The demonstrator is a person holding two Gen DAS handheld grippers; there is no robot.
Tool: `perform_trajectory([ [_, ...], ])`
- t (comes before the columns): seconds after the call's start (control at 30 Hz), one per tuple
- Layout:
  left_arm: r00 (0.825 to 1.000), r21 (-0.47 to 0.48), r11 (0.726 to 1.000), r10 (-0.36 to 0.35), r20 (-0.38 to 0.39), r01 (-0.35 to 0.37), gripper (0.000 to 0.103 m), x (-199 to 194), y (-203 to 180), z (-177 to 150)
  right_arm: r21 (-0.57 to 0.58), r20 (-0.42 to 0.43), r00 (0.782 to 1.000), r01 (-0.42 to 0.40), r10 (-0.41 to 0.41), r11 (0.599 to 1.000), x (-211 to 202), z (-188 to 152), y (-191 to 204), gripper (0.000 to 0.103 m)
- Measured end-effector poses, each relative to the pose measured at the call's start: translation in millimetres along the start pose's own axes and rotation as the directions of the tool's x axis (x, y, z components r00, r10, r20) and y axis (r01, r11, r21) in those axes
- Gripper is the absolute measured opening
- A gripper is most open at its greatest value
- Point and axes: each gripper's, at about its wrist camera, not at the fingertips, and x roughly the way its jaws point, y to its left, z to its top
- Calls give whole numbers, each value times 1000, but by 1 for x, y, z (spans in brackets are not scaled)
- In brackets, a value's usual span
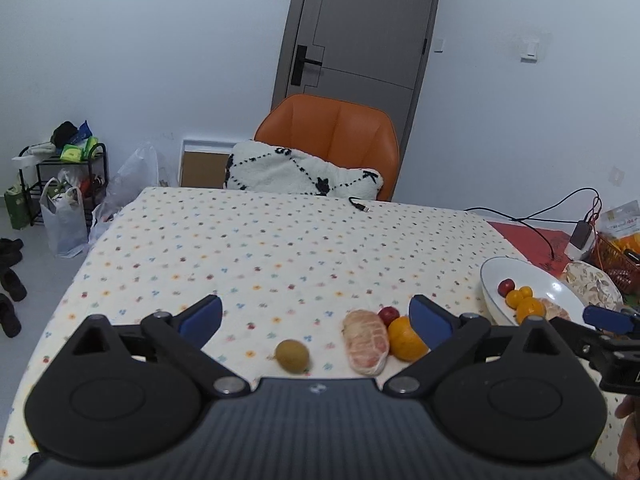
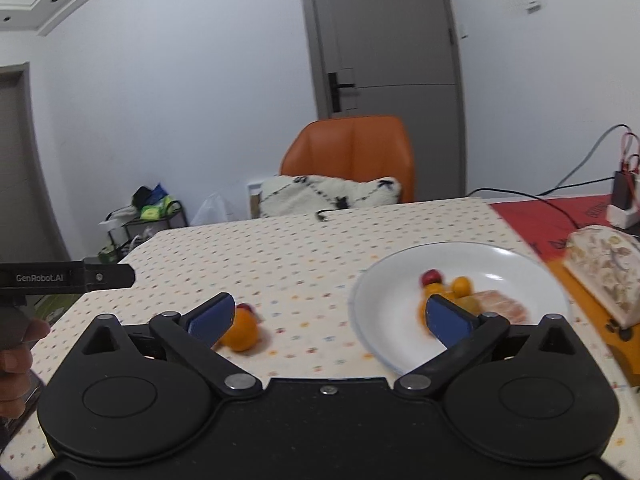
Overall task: Organize fruits
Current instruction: 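Withdraw both grippers from the plate back to the remaining fruit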
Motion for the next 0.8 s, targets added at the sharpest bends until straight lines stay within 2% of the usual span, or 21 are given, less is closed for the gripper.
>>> perform_trajectory([
  [0.53, 997, -30, 1000, -3, -73, 1, 95, 10, 32, -21, -60, -95, 990, -114, 108, 992, 31, -12, 60, 103],
  [0.67, 996, -31, 999, -13, -92, 10, 87, 18, 31, -26, -73, -116, 986, -132, 123, 988, 39, -15, 70, 103],
  [0.8, 992, -42, 999, -30, -121, 25, 73, 29, 30, -29, -79, -132, 983, -140, 128, 987, 48, -18, 72, 102],
])
